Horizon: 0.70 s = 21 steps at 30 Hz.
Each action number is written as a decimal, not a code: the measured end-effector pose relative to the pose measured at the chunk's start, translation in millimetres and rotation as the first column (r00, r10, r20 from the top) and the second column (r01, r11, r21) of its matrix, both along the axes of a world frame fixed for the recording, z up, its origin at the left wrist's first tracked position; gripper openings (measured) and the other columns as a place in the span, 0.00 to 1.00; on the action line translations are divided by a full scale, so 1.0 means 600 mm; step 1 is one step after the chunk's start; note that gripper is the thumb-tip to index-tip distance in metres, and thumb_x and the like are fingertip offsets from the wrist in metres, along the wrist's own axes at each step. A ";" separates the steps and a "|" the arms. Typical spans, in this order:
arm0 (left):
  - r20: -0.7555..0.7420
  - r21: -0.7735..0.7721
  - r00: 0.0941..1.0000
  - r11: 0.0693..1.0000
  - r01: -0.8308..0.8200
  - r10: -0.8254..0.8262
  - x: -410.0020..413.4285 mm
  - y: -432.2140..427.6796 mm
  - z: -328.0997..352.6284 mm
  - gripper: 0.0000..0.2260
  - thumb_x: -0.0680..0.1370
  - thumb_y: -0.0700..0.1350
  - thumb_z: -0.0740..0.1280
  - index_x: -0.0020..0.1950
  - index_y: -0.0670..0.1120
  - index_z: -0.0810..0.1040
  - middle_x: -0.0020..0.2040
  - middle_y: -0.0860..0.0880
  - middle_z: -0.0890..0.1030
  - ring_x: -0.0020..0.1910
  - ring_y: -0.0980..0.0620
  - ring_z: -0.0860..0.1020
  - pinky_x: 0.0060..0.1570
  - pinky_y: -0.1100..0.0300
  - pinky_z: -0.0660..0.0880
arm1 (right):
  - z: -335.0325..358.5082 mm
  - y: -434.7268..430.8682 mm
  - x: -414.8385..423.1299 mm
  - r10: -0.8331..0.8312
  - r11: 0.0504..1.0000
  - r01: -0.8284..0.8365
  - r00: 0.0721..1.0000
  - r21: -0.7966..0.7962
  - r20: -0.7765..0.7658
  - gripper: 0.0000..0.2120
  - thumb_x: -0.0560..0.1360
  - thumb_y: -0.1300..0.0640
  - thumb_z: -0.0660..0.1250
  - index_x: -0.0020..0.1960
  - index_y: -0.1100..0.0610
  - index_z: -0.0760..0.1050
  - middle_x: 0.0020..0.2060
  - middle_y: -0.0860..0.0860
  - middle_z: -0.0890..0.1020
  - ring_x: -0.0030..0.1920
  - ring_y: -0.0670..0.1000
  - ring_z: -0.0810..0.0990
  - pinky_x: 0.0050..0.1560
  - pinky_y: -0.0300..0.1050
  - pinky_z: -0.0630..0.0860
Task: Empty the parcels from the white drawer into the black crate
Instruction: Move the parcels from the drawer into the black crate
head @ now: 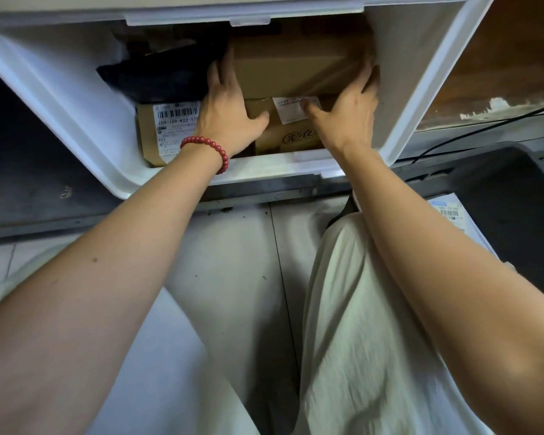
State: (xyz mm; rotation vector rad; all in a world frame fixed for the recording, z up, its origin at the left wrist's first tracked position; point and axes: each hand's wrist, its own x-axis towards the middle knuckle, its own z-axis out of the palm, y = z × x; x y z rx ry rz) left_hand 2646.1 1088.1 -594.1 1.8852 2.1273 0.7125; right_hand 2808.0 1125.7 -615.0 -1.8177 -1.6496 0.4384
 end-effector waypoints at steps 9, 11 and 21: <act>0.050 0.004 0.997 0.998 -0.055 0.055 -0.001 0.010 -0.005 0.39 0.76 0.51 0.69 0.78 0.43 0.49 0.77 0.43 0.53 0.72 0.45 0.64 0.66 0.60 0.65 | 0.006 0.013 0.016 0.024 0.999 -0.026 0.997 -0.025 -0.074 0.55 0.69 0.41 0.74 0.78 0.62 0.42 0.76 0.60 0.54 0.76 0.60 0.54 0.73 0.48 0.53; 0.099 0.011 0.993 0.998 -0.061 0.059 0.001 0.013 -0.006 0.39 0.75 0.52 0.70 0.78 0.44 0.51 0.77 0.43 0.55 0.71 0.45 0.65 0.65 0.60 0.65 | 0.010 0.017 0.025 0.016 0.999 -0.022 0.991 -0.041 -0.132 0.57 0.68 0.40 0.75 0.78 0.63 0.41 0.76 0.60 0.54 0.77 0.60 0.52 0.74 0.47 0.50; 0.339 0.073 0.935 0.988 -0.134 0.101 0.008 -0.003 -0.019 0.31 0.74 0.54 0.70 0.69 0.41 0.61 0.68 0.45 0.69 0.66 0.48 0.70 0.57 0.64 0.67 | 0.019 -0.017 0.009 -0.054 0.986 0.008 0.963 -0.169 -0.264 0.59 0.68 0.43 0.76 0.77 0.66 0.38 0.75 0.62 0.47 0.77 0.61 0.45 0.74 0.48 0.48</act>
